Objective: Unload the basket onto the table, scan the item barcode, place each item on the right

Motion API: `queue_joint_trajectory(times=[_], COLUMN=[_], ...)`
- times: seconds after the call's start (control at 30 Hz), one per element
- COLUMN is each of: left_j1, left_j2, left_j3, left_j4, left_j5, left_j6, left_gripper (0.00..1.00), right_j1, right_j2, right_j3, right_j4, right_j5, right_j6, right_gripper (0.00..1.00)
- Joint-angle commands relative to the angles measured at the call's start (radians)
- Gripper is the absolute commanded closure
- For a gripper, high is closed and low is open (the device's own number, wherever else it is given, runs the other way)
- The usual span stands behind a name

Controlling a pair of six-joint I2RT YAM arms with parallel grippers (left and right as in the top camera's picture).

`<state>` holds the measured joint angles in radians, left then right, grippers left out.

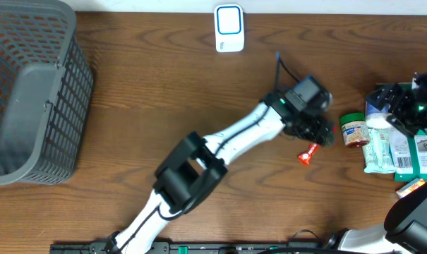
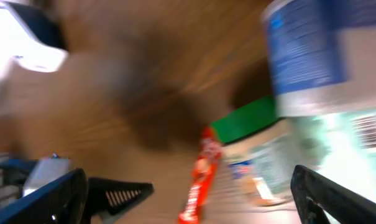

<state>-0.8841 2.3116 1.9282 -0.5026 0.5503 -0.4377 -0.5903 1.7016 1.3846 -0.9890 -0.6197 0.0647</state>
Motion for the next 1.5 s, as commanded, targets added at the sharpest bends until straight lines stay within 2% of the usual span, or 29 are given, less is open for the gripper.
queue_joint_trajectory(times=[0.0, 0.07, 0.1, 0.17, 0.2, 0.23, 0.33, 0.37, 0.43, 0.47, 0.53, 0.57, 0.6, 0.93, 1.47], left_j1=[0.061, 0.092, 0.106, 0.132, 0.145, 0.157, 0.201, 0.217, 0.254, 0.278, 0.320, 0.349, 0.374, 0.560, 0.580], left_j2=[-0.156, -0.219, -0.251, -0.317, -0.349, -0.382, -0.477, -0.503, -0.547, -0.568, -0.591, -0.602, -0.608, -0.611, -0.611], left_j3=[0.002, 0.002, 0.002, 0.002, 0.002, 0.002, 0.002, 0.002, 0.002, 0.002, 0.002, 0.002, 0.002, 0.002, 0.002], left_j4=[-0.047, -0.124, -0.164, -0.244, -0.283, -0.321, -0.429, -0.459, -0.509, -0.533, -0.564, -0.581, -0.594, -0.674, -0.674], left_j5=[-0.027, -0.090, -0.133, -0.237, -0.305, -0.380, -0.597, -0.649, -0.717, -0.734, -0.747, -0.747, -0.746, -0.746, -0.746], left_j6=[0.037, 0.050, 0.057, 0.088, 0.097, 0.098, 0.113, 0.113, 0.112, 0.112, 0.112, 0.112, 0.112, 0.112, 0.112], left_gripper=[0.22, 0.22, 0.22, 0.22, 0.22, 0.22, 0.22, 0.22, 0.21, 0.21, 0.21, 0.21, 0.21, 0.21, 0.20], right_j1=[-0.015, -0.008, -0.004, 0.003, 0.006, 0.010, 0.035, 0.049, 0.083, 0.101, 0.140, 0.160, 0.183, 0.288, 0.287], right_j2=[0.005, 0.005, 0.005, 0.005, 0.005, 0.005, 0.005, 0.005, 0.005, 0.005, 0.005, 0.005, 0.005, 0.005, 0.005], right_j3=[0.001, 0.001, 0.001, 0.001, 0.001, 0.001, 0.001, 0.001, 0.001, 0.001, 0.001, 0.001, 0.001, 0.001, 0.001], right_j4=[-0.021, -0.057, -0.074, -0.105, -0.116, -0.124, -0.129, -0.120, -0.100, -0.092, -0.076, -0.071, -0.069, -0.070, -0.070], right_j5=[-0.149, -0.148, -0.145, -0.105, -0.070, -0.034, 0.079, 0.102, 0.115, 0.114, 0.114, 0.114, 0.114, 0.116, 0.119], right_j6=[0.094, 0.054, 0.019, -0.010, -0.010, -0.010, -0.010, -0.009, -0.010, -0.010, -0.010, -0.009, 0.001, 0.016, 0.016], right_gripper=[0.14, 0.25, 0.39, 0.82, 0.95, 0.99, 0.99, 0.97, 0.83, 0.68, 0.48, 0.32, 0.01, 0.01, 0.01])
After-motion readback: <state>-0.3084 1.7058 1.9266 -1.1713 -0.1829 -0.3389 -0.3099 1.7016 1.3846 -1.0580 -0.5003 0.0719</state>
